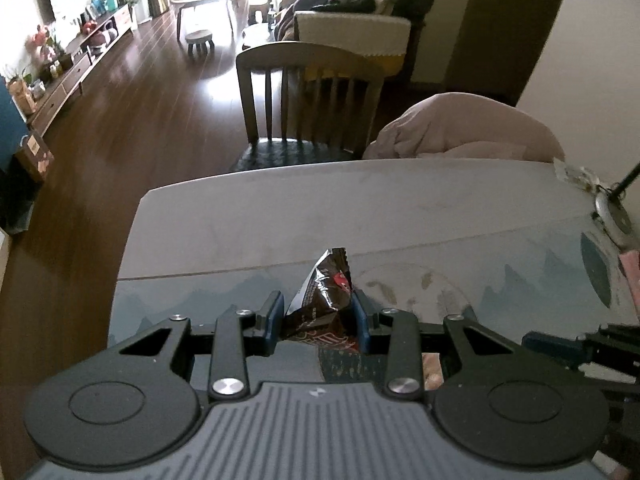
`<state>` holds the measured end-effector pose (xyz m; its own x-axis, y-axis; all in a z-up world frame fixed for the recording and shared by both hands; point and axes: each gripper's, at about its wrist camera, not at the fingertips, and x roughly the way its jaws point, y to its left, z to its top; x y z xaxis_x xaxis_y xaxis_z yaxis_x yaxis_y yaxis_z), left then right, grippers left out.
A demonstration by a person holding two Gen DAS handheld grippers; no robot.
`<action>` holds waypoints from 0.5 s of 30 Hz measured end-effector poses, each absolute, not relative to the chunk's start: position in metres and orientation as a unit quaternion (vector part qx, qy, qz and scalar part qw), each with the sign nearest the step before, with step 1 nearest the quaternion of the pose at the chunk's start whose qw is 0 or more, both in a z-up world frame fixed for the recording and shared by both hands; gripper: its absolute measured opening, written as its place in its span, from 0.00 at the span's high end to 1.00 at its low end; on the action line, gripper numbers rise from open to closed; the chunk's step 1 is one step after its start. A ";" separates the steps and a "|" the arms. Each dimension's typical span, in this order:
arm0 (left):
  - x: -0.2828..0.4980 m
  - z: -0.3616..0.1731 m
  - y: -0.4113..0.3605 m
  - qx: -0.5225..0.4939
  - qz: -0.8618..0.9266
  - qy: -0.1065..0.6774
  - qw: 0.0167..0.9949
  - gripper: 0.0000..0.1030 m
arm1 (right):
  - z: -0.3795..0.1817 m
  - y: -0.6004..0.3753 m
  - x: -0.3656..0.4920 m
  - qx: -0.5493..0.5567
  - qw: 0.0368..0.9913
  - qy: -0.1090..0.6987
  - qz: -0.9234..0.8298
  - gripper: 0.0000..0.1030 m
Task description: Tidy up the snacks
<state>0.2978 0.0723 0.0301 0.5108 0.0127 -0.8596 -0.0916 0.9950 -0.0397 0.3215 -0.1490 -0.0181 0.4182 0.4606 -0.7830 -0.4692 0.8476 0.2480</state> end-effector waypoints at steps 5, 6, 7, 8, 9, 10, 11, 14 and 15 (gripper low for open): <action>0.268 0.029 0.070 -0.033 0.011 0.496 0.868 0.66 | -0.025 -0.154 0.315 -0.001 0.840 0.470 0.272 0.83; 0.263 0.027 0.068 -0.031 0.008 0.497 0.867 0.66 | -0.028 -0.156 0.317 0.001 0.839 0.473 0.268 0.83; 0.259 0.024 0.067 -0.030 0.004 0.499 0.866 0.66 | -0.034 -0.158 0.319 0.000 0.838 0.477 0.264 0.83; 0.256 0.021 0.066 -0.031 0.000 0.502 0.864 0.66 | -0.038 -0.160 0.321 0.000 0.836 0.482 0.263 0.83; 0.251 0.018 0.066 -0.032 -0.003 0.505 0.862 0.66 | -0.045 -0.162 0.325 0.003 0.832 0.490 0.260 0.83; 0.249 0.014 0.065 -0.033 -0.006 0.509 0.860 0.66 | -0.051 -0.164 0.328 0.005 0.829 0.496 0.258 0.82; 0.247 0.011 0.063 -0.032 -0.007 0.511 0.859 0.66 | -0.058 -0.167 0.331 0.009 0.825 0.504 0.256 0.82; 0.244 0.004 0.061 -0.032 -0.013 0.516 0.856 0.66 | -0.080 -0.169 0.340 0.010 0.813 0.524 0.252 0.81; 0.244 0.001 0.059 -0.031 -0.014 0.517 0.855 0.66 | -0.089 -0.168 0.345 0.008 0.808 0.532 0.253 0.80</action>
